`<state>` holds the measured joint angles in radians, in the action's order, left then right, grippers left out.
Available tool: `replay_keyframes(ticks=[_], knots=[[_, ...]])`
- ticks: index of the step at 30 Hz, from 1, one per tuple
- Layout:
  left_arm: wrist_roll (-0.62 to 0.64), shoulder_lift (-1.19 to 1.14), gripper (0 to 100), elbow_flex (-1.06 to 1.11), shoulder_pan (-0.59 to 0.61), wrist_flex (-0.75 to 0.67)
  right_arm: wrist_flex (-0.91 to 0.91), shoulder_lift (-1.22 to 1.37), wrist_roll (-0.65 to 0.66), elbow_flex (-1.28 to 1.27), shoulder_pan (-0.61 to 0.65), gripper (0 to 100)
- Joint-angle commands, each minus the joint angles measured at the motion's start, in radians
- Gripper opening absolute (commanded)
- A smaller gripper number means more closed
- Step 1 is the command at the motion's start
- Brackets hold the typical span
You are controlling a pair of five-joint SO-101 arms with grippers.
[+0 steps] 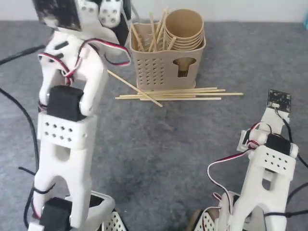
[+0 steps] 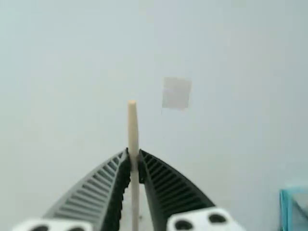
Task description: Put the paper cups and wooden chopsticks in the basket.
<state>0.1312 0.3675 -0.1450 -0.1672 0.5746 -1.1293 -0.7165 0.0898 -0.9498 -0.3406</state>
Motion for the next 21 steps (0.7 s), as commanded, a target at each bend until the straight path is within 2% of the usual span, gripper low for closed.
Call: replay_keyframes(ticks=[1,18,21], knots=[[-0.012,-0.018,1,0.031,0.011,-0.166,0.016,-0.012,0.0,0.006,0.016,24.0],[-0.015,-0.341,2,0.038,0.048,-0.175,0.015,-0.013,0.002,0.006,0.01,24.0],[-0.049,-0.348,12,0.038,0.051,-0.146,0.015,-0.013,0.002,0.006,0.01,24.0]])
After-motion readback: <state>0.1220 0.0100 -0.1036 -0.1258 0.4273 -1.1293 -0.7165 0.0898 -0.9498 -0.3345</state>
